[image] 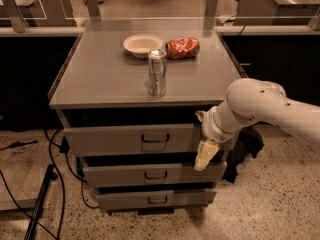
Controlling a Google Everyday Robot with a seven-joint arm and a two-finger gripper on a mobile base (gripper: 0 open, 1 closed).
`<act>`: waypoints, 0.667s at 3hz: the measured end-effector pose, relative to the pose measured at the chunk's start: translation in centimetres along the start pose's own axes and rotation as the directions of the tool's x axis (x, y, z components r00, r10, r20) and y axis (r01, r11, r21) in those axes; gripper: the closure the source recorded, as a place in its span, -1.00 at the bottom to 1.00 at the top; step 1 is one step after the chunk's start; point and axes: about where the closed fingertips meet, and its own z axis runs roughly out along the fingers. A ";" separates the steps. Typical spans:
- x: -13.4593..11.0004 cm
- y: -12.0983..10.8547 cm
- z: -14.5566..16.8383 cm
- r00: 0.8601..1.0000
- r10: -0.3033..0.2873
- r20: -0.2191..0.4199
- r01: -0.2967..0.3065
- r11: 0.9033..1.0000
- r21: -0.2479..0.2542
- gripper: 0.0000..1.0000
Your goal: Open top drawer
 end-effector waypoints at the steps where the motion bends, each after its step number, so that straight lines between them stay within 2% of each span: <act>1: -0.1 -0.9 1.7 1.000 -0.007 -0.017 0.006 1.000 -0.029 -1.00; 2: 0.0 -1.4 3.2 0.999 -0.005 -0.038 0.003 0.998 -0.067 -1.00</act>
Offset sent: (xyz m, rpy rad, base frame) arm 0.0350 0.0118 -0.0371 -0.0598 0.1094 0.0223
